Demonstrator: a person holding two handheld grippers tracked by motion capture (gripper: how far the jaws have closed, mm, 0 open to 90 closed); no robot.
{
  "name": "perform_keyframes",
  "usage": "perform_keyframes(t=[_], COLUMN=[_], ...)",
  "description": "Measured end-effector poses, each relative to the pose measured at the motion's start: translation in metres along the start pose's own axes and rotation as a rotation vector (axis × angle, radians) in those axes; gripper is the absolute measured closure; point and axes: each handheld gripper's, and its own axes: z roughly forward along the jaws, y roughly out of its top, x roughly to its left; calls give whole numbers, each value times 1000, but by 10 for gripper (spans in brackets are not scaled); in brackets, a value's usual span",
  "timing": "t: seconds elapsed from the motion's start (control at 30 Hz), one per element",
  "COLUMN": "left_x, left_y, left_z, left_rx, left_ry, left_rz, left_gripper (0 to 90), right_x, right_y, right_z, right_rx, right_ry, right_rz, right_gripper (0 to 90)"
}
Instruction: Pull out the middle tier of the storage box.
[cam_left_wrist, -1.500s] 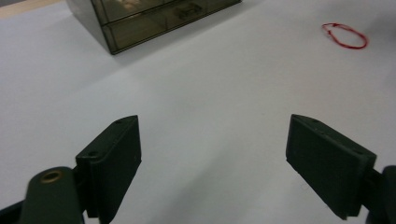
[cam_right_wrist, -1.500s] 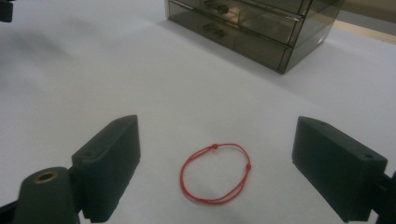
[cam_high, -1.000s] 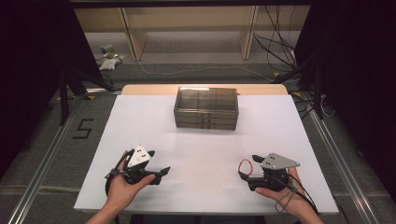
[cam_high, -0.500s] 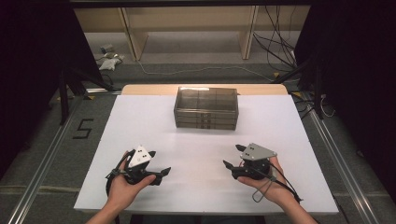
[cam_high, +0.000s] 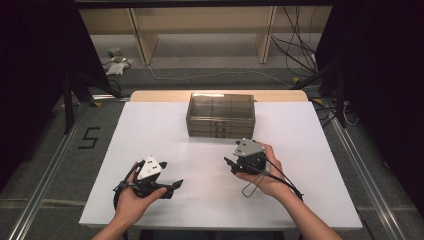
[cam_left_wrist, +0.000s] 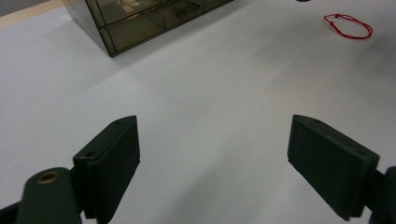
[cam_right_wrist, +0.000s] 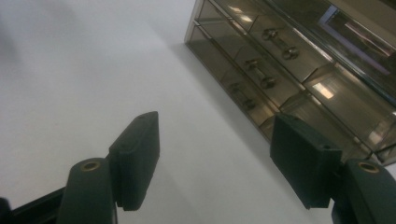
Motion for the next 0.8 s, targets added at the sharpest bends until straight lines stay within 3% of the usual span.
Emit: perform_keyframes(t=[0.2, 0.4, 0.8], left_x=[2, 1, 1], left_y=[-1, -1, -1], left_z=[-1, -1, 0], left_rx=[-6, -5, 1], left_ry=[5, 2, -7], left_rz=[-8, -9, 1], left_gripper=[169, 170, 169], right_x=[-4, -2, 1], right_y=[12, 20, 16], right_z=[27, 52, 76], right_rx=[53, 90, 134], right_ry=[-43, -115, -265], right_rz=[-65, -132, -261], right_gripper=[354, 392, 494])
